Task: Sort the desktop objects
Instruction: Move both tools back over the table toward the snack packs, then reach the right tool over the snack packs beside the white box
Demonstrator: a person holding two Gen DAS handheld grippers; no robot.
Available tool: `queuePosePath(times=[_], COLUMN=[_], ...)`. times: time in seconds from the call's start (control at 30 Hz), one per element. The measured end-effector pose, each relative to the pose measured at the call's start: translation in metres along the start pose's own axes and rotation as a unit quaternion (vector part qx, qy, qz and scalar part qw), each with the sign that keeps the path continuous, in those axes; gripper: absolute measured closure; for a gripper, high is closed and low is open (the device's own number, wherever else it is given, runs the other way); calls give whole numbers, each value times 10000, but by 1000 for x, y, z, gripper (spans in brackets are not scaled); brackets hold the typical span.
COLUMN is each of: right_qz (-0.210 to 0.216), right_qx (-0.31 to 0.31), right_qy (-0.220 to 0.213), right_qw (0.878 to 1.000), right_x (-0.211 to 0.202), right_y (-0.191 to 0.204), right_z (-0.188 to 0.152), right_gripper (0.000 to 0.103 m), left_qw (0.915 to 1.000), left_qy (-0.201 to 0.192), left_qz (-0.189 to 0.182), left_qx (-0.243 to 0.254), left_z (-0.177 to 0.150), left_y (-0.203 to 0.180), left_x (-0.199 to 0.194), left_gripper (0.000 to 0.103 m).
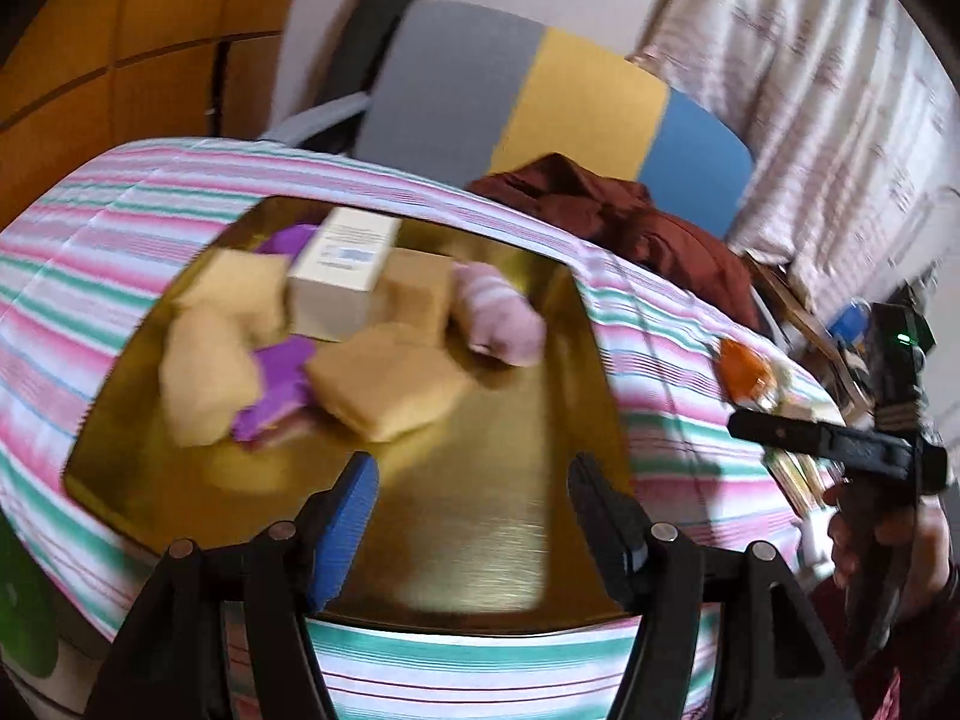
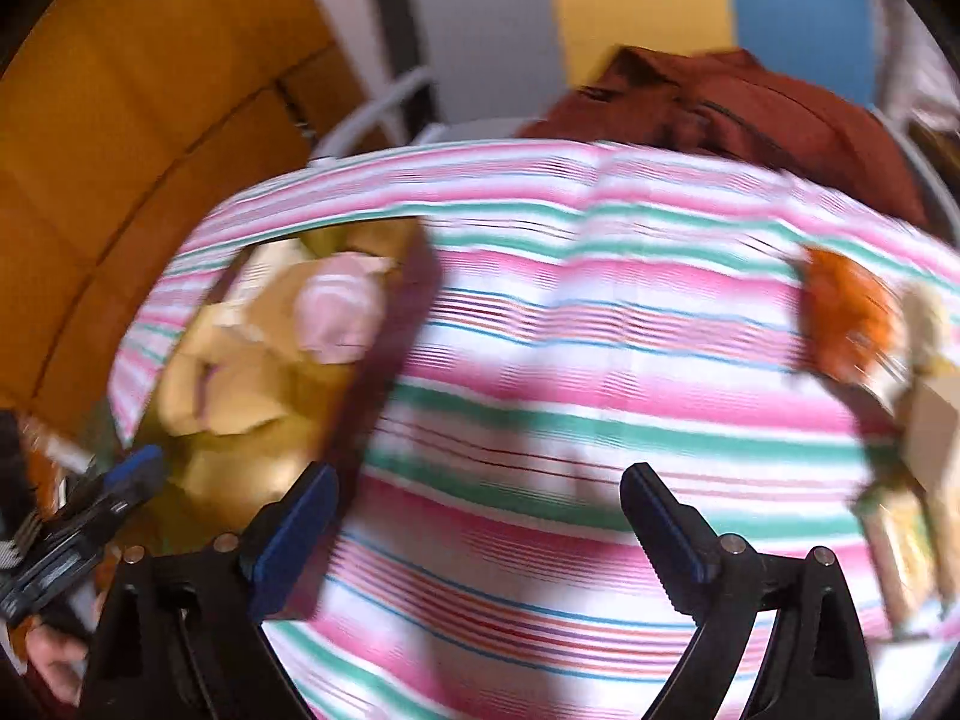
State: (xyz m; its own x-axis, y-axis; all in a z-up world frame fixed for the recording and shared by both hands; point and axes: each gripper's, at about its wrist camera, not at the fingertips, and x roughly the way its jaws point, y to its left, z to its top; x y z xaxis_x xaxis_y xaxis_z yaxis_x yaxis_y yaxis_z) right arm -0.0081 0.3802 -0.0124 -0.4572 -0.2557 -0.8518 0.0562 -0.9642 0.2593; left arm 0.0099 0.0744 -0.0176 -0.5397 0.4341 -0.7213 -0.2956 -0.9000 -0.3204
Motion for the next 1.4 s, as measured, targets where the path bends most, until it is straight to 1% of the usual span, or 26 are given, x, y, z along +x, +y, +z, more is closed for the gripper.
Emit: queuePosePath(times=[0.13,0.23,0.3,0.4,0.47,0.5,0.6,0.67,0.73,0.8,0.83,0.87,0.9,1.0,1.03,1.1,1.13,1.2,1.27,1.33,1.4], right_qz=[-483,-782,-986,-1288,-1574,-1607,-1524,-1542,-1382,-1322,-1277,-1132,-823,199,557,1162,1296,1292,1128,731,332], right_qx=[630,1097,1428,1727,1968,2170,2637,2813,2976,3101,3059,2964,2877,2616,2352,1774,1537,1165,1030,1139,1336], right_qy=[191,361,529,613,710,773,965,991,1038,954,887,808,767,916,1053,1302,1337,1217,917,385,-163], right_qw=[9967,9902,9834,9746,9651,9597,9476,9420,9389,9366,9393,9449,9511,9606,9646,9686,9704,9772,9840,9901,9903], right_x=[-8,-14,-18,-23,-26,-26,-20,-18,-13,-13,-15,-15,-13,-2,4,12,13,6,-4,-24,-45], right_y=[-58,-99,-127,-157,-179,-192,-220,-232,-245,-251,-249,-245,-240,-217,-203,-173,-162,-147,-145,-158,-174], right_z=[-2,-6,-9,-15,-17,-19,-24,-26,-27,-28,-27,-25,-23,-18,-16,-12,-10,-10,-5,-5,-2], right_gripper=[6,4,3,3,3,3,1,0,0,0,0,0,0,0,0,0,0,0,0,0,0], left_qw=[9992,9975,9964,9949,9941,9935,9919,9909,9903,9897,9896,9897,9899,9896,9896,9895,9896,9903,9908,9911,9909], left_qy=[89,143,206,291,327,356,433,494,520,540,548,565,586,641,643,654,655,640,646,663,693], left_qz=[-210,-354,-395,-524,-547,-564,-624,-664,-669,-673,-667,-647,-635,-662,-638,-626,-623,-590,-586,-560,-565], left_qx=[335,596,720,811,879,927,1018,1065,1099,1146,1153,1146,1125,1101,1115,1126,1116,1081,1039,1008,1005], left_z=[-3,-5,-8,-11,-14,-16,-21,-24,-27,-30,-31,-32,-33,-35,-35,-35,-35,-34,-32,-31,-30], left_y=[-32,-56,-70,-85,-92,-96,-105,-110,-113,-115,-116,-116,-117,-117,-118,-119,-119,-118,-118,-118,-119], left_x=[5,10,14,18,21,22,24,26,27,28,29,30,31,33,33,34,33,33,34,35,37], left_gripper=[36,36,36,36,36,36,36,36,36,36,36,36,36,36,36,36,36,36,36,36,36])
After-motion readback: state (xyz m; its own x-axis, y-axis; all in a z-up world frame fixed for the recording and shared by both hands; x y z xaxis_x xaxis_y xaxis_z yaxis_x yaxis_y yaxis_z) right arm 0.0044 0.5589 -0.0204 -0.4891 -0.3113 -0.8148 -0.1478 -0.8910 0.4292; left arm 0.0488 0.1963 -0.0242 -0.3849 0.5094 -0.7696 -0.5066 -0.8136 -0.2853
